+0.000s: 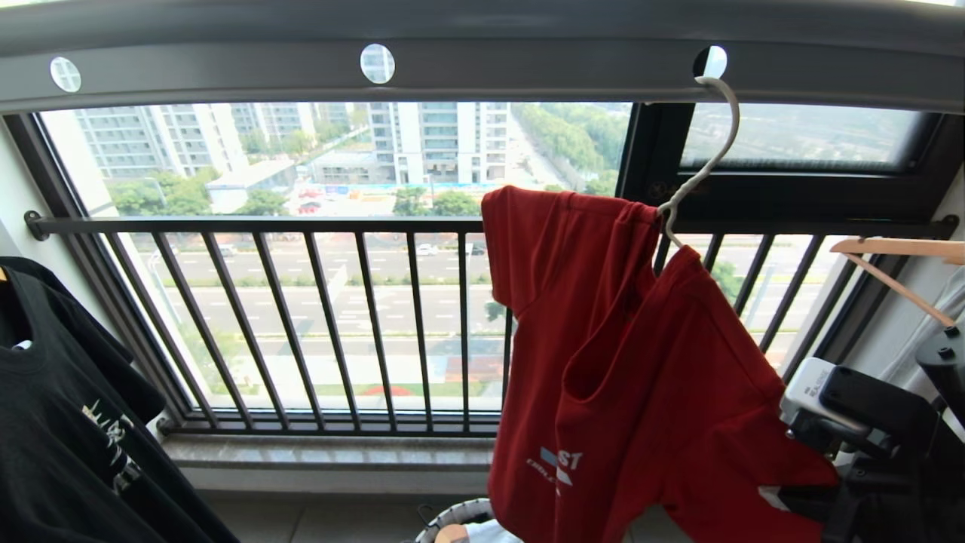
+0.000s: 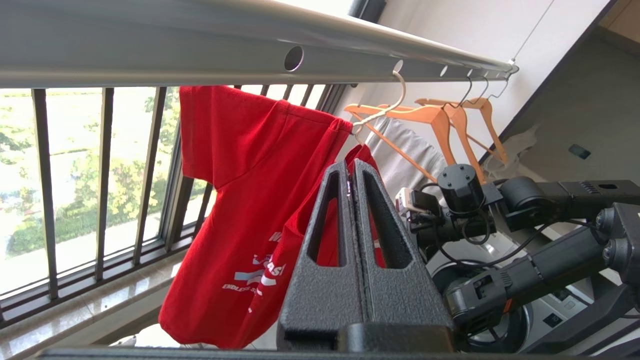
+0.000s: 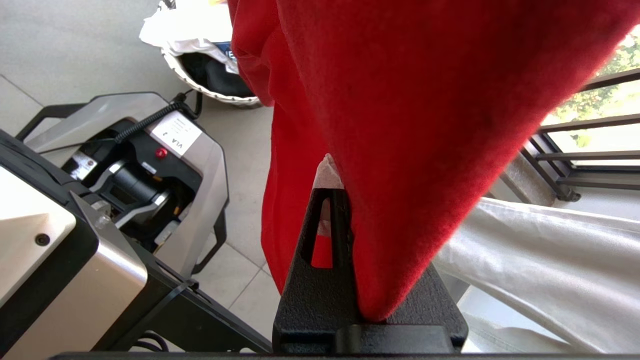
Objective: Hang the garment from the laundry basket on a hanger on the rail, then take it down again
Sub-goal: Take the clothes off the clothes rack
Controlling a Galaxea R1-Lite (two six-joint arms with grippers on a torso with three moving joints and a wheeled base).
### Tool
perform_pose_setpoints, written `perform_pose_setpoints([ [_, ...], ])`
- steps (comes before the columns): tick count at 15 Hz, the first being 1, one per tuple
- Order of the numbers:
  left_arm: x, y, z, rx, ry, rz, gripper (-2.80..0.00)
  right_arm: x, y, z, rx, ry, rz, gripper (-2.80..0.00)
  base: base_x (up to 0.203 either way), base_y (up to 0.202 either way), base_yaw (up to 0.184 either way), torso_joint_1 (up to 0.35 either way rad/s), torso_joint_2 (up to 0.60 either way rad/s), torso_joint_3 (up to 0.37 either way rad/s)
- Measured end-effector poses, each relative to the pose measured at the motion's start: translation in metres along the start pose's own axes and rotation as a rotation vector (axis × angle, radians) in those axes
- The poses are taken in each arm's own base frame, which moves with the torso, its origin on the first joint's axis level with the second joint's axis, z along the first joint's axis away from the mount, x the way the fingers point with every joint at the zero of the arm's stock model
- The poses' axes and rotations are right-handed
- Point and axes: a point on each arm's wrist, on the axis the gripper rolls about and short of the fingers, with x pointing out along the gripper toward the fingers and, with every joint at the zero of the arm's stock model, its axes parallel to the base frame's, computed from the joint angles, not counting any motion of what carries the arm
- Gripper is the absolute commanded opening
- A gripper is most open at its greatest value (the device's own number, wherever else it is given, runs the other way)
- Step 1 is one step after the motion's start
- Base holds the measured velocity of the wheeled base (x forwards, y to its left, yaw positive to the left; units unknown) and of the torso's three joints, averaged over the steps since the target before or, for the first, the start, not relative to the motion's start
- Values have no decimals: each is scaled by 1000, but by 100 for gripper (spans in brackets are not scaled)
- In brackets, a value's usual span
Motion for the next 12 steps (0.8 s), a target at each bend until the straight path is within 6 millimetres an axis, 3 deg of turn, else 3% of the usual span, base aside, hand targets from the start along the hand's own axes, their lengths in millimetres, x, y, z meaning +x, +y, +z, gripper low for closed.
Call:
perform_pose_setpoints([
  [4, 0, 0, 0, 0, 0, 0, -280, -4, -1, 2, 6, -40, -14, -280, 0, 0, 0, 0, 0, 0],
  [5, 0, 0, 0, 0, 0, 0, -280, -6, -2, 3, -2, -53, -17, 0, 0, 0, 0, 0, 0, 0],
  [12, 0, 0, 0, 1, 0, 0, -280, -15, -2, 1, -33, -87, -21, 0, 0, 0, 0, 0, 0, 0],
])
